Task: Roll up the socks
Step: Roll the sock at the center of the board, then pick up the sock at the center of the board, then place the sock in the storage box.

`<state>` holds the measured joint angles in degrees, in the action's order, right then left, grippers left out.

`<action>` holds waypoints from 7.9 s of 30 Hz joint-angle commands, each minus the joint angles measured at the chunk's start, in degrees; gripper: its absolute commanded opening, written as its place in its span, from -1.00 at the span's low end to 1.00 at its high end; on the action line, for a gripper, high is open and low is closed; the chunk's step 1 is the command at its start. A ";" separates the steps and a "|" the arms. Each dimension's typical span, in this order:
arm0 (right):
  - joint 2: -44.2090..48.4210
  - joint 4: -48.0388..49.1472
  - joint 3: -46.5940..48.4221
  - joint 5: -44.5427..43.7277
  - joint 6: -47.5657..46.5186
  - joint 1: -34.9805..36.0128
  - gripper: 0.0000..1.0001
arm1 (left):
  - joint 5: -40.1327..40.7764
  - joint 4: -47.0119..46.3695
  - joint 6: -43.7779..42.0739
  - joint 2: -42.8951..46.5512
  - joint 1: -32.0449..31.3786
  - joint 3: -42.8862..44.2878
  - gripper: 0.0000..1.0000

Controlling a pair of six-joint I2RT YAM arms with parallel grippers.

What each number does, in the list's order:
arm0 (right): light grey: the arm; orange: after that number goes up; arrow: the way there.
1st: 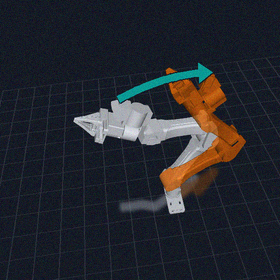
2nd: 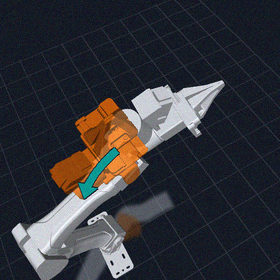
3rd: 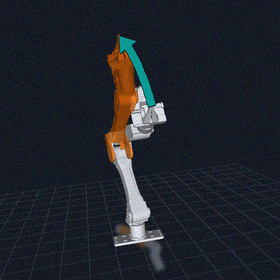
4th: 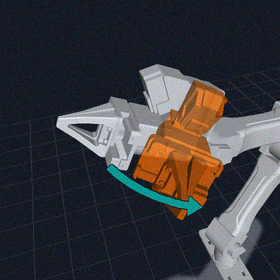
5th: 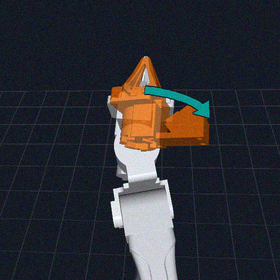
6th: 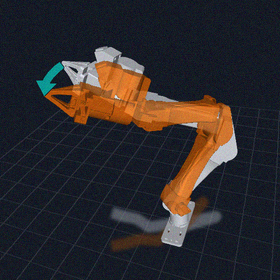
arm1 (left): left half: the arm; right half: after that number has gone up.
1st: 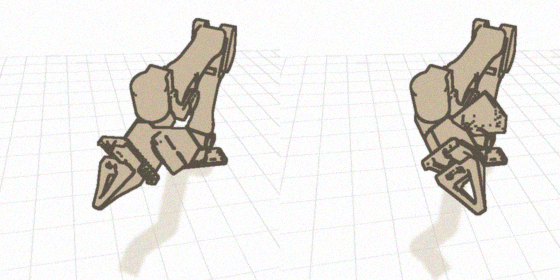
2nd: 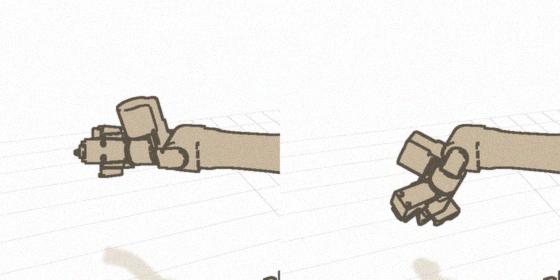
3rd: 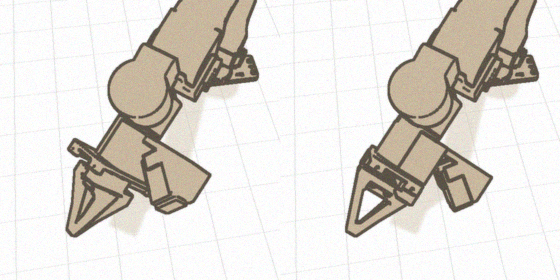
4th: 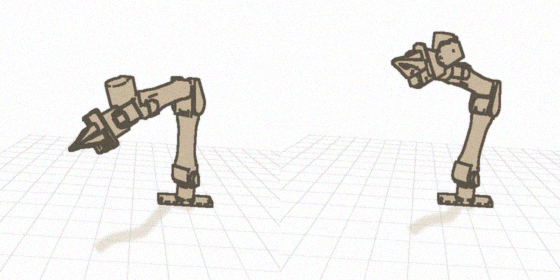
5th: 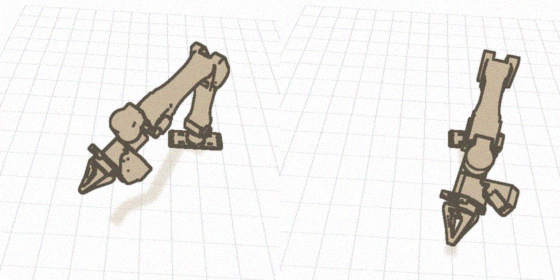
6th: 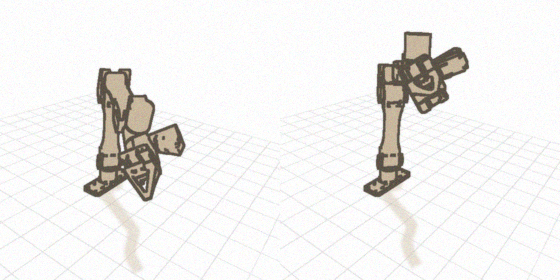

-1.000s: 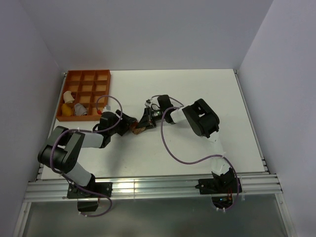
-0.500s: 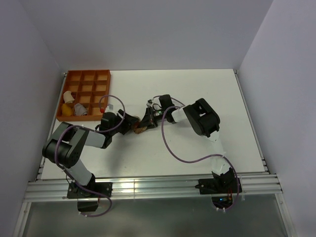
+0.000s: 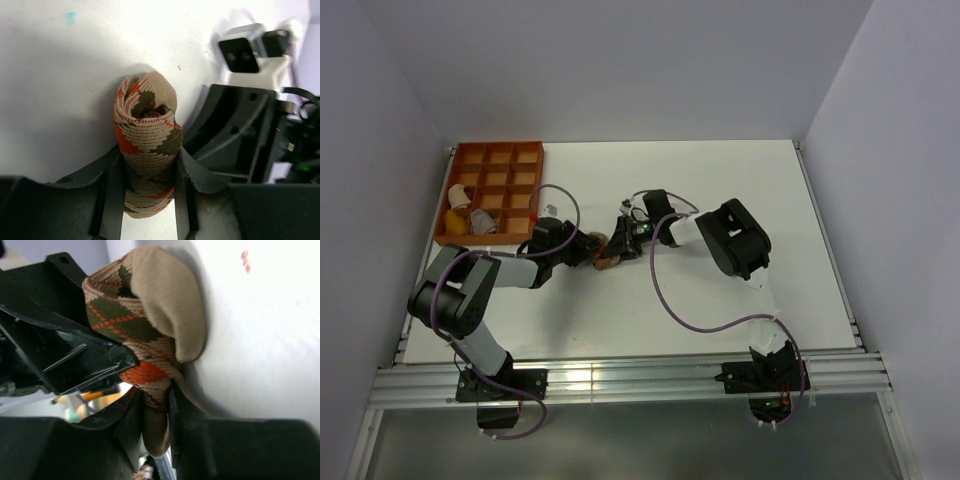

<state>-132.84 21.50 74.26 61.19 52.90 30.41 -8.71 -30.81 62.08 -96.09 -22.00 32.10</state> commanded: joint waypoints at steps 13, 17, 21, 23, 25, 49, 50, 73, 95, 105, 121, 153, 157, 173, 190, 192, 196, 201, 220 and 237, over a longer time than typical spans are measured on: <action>33.40 -30.98 -11.75 -27.24 -29.16 -5.97 0.40 | 8.45 40.54 -13.13 0.11 -3.40 18.86 -0.99; 40.27 -32.83 -14.75 -30.59 -31.54 -7.74 0.40 | 13.26 44.07 -15.14 3.19 -3.40 21.94 -0.99; 45.81 -33.71 -16.34 -33.32 -32.95 -8.00 0.40 | 17.92 48.99 -17.34 6.87 -3.23 26.60 -0.99; 48.19 -33.36 -17.13 -33.07 -33.22 -8.09 0.40 | 19.43 51.10 -18.05 7.93 -2.53 28.89 -0.99; 50.38 -33.10 -17.65 -33.24 -33.31 -8.09 0.40 | 22.14 52.16 -18.31 9.87 -1.47 29.86 -0.99; 54.26 -28.27 -21.09 -27.88 -34.18 -8.09 0.40 | 61.97 48.04 -27.10 3.11 10.75 37.86 -0.99; 54.26 -28.26 -21.09 -27.79 -34.27 -8.18 0.40 | 62.15 47.95 -27.10 2.06 10.84 37.95 -0.99; 53.47 -26.68 -21.79 -26.12 -33.92 -8.18 0.40 | 55.83 49.35 -23.24 -5.42 7.06 39.27 -0.99; 52.86 -25.19 -22.58 -25.94 -33.31 -8.18 0.39 | 38.42 57.26 -14.27 -7.61 9.08 39.53 -0.99; 52.24 -24.57 -22.84 -25.77 -32.87 -8.26 0.39 | 30.95 60.25 -14.80 -10.69 11.54 41.55 -0.99; 51.71 -24.22 -22.93 -25.42 -32.60 -8.18 0.39 | 19.44 66.22 -19.19 -17.54 16.64 47.61 -0.99; 51.01 -23.52 -23.19 -24.54 -32.25 -8.18 0.39 | 11.09 74.23 -29.83 -29.51 23.49 55.98 -0.54; 51.19 -23.61 -22.93 -24.45 -32.34 -8.18 0.39 | 10.91 72.03 -28.07 -23.71 23.41 53.60 -0.18; 50.57 -23.78 -22.84 -23.92 -32.08 -8.26 0.39 | 11.61 73.34 -25.79 -13.24 22.97 54.74 0.22; 50.83 -24.05 -22.93 -24.01 -32.34 -8.27 0.39 | 17.76 66.93 -23.24 -10.07 22.44 51.75 -0.05; 50.75 -24.13 -22.84 -24.01 -32.43 -8.18 0.38 | 17.68 66.49 -23.06 -11.13 22.44 51.66 -0.06; 50.92 -24.31 -22.93 -24.10 -32.60 -8.18 0.38 | 17.06 65.09 -22.97 -13.94 22.44 50.35 -0.09; 50.57 -24.22 -22.76 -23.84 -32.34 -8.18 0.38 | 14.78 64.91 -23.59 -16.84 22.44 48.15 -0.12; 51.10 -24.75 -22.84 -24.54 -32.78 -8.18 0.38 | 6.87 70.88 -28.85 -28.44 22.61 48.15 -0.27; 52.68 -26.07 -22.76 -25.94 -33.57 -8.18 0.38 | 12.40 79.85 -35.01 -29.24 24.55 49.30 -0.26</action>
<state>-81.91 -4.82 51.31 36.18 20.47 22.24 -1.89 41.06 30.44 -117.40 2.83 89.01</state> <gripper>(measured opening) 0.691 0.376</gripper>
